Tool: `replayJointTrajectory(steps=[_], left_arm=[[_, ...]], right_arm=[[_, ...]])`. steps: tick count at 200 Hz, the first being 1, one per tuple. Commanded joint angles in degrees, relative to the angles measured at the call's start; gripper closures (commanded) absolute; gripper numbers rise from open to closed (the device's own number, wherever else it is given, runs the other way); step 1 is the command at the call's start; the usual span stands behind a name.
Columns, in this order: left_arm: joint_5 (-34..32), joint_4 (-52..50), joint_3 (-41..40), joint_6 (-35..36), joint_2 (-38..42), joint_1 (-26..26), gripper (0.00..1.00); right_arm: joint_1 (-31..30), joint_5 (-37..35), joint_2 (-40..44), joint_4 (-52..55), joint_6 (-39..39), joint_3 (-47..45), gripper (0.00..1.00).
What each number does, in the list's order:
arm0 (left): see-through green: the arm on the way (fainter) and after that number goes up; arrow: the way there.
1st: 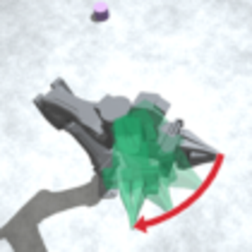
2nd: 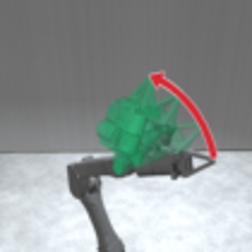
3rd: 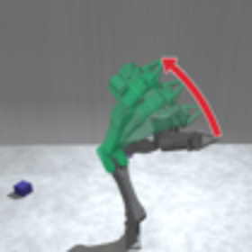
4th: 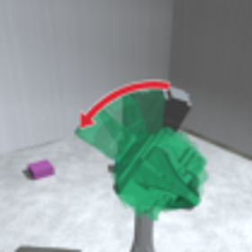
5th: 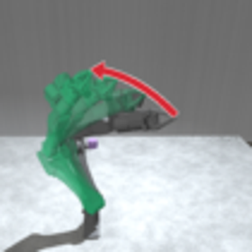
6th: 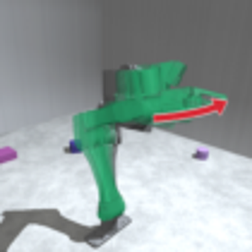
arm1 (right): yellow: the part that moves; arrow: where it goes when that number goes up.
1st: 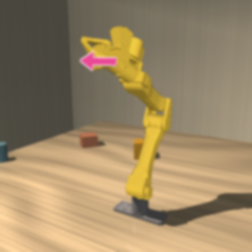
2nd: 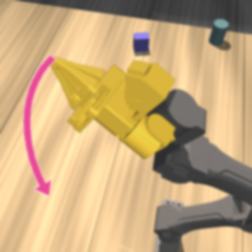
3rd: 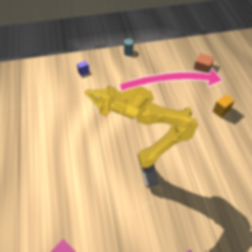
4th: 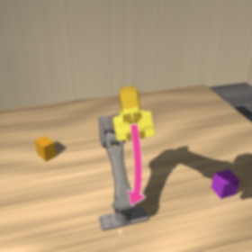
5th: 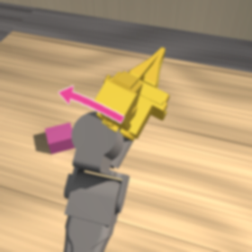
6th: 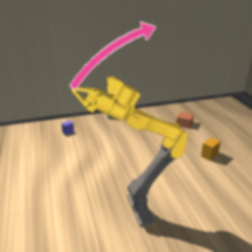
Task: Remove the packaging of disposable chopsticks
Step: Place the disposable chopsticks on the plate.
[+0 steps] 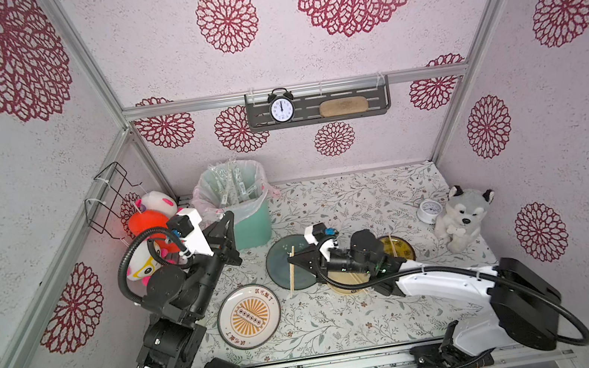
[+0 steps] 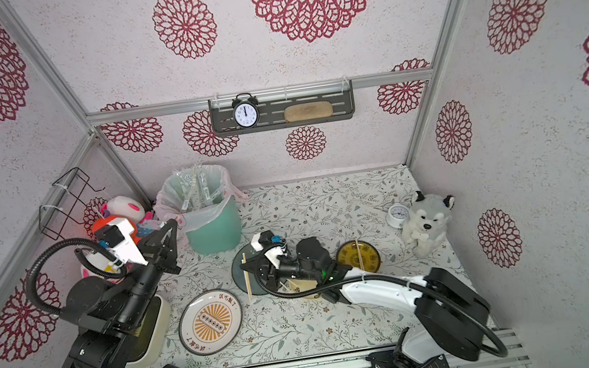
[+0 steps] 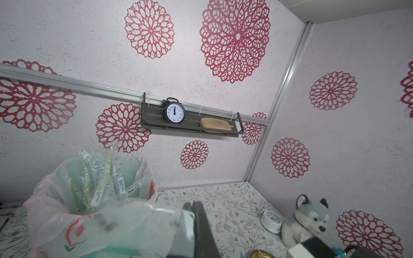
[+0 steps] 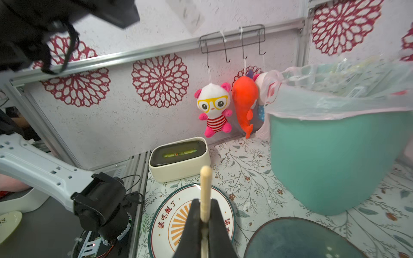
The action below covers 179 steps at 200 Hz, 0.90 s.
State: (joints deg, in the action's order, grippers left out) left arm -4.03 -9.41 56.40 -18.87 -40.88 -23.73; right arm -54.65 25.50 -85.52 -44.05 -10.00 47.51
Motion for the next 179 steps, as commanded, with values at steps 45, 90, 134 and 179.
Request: replayJointTrajectory(steps=[45,90,134,179], left_arm=[[6.23,-6.1,0.55,-1.2,-6.33,9.32,1.0],[14.21,-5.59,0.95,-4.37,-7.97,16.34,1.0],[16.82,-4.16,-0.53,-4.68,-7.33,17.3,1.0],[16.43,-3.76,-1.11,-5.25,-6.0,17.47,1.0]], right_arm=[[-4.89,-1.69,-13.93,16.45,5.78,22.93,1.0],[-6.17,-6.84,-17.4,45.67,7.1,36.49,1.0],[-7.91,-3.77,-21.99,46.68,8.3,41.33,1.0],[-7.29,-1.99,-22.67,38.25,3.61,40.65,1.0]])
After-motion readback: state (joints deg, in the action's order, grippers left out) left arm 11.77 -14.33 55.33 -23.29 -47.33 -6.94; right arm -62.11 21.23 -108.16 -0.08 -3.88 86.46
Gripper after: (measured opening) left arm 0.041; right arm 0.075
